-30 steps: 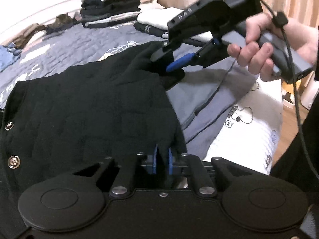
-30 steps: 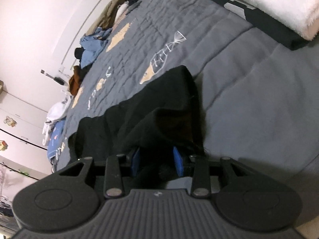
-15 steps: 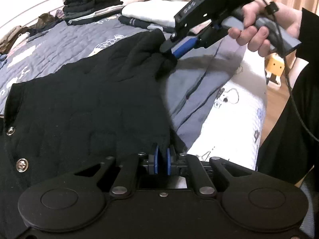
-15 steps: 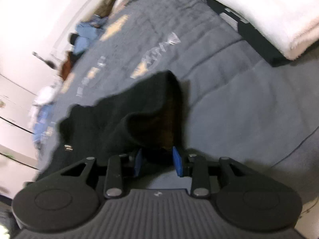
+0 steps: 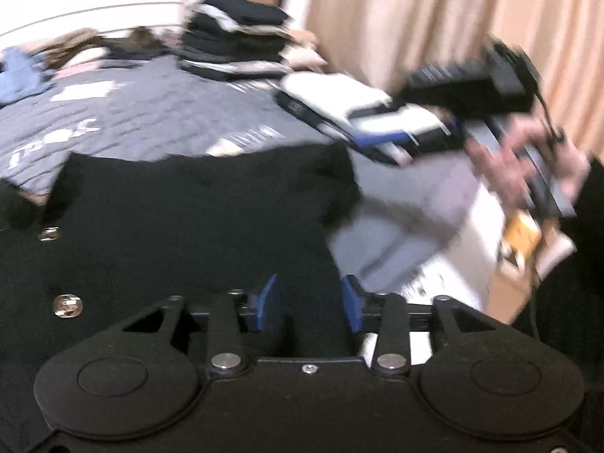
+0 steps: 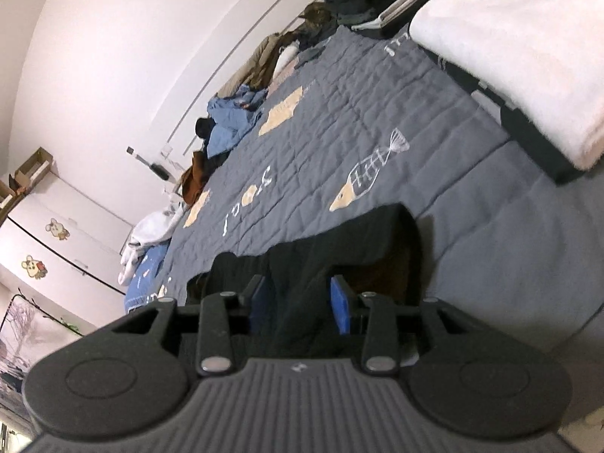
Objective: Fold clothes
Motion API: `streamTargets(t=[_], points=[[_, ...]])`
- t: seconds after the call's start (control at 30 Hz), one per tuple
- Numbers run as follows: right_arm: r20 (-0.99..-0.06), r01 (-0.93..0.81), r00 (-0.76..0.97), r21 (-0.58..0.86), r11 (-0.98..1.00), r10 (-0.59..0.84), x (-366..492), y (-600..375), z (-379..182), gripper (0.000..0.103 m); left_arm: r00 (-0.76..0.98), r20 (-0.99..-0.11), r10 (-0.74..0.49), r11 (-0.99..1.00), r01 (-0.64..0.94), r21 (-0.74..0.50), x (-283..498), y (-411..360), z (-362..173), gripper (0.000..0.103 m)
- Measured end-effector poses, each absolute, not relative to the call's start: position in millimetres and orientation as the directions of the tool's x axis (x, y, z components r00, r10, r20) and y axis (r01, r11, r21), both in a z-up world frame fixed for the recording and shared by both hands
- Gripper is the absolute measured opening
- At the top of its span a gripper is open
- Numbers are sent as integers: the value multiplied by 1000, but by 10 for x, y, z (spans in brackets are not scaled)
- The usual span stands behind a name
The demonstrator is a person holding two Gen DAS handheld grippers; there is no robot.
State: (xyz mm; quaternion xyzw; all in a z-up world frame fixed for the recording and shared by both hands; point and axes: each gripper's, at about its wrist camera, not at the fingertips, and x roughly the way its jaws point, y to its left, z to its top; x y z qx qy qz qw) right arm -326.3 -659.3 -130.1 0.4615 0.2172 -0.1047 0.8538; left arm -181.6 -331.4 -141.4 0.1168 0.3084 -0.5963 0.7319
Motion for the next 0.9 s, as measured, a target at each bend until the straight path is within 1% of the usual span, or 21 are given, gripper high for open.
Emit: streamTargets(t=[0.13,0.2,0.33,0.47,0.57,0.7,0.83,0.9], points=[[-476,378,879,735,562,32,-3252,-6434,-1300,38,175,-553,-815,352,907,-232,-1643,-3198,-1310,49],[-481,379,876,738,559,41,-3251,-6357,-1319,38,219,-543,-810,396,888,-232,-1567,-3148,-1273,50],[-510,409,859,734,542,41,-3229,-6254,-1399,40,263,-555,-790,453,859,-237,-1446,-3054,-1248,50],[-541,453,840,731,510,29,-3247,-6193,-1504,40,279,-553,-785,460,861,-219,-1449,-2979,-1228,50],[-540,475,842,740,476,0,-3286,-6185,-1542,41,286,-551,-784,464,860,-214,-1463,-2910,-1215,51],[-558,510,830,742,434,-22,-3331,-6150,-1596,45,298,-548,-782,472,857,-208,-1488,-2806,-1205,52],[-578,539,815,729,423,-41,-3292,-6114,-1654,52,308,-542,-781,479,853,-205,-1479,-2724,-1194,52],[-573,540,818,739,404,-45,-3269,-6118,-1685,54,313,-537,-783,481,852,-205,-1477,-2683,-1178,52]])
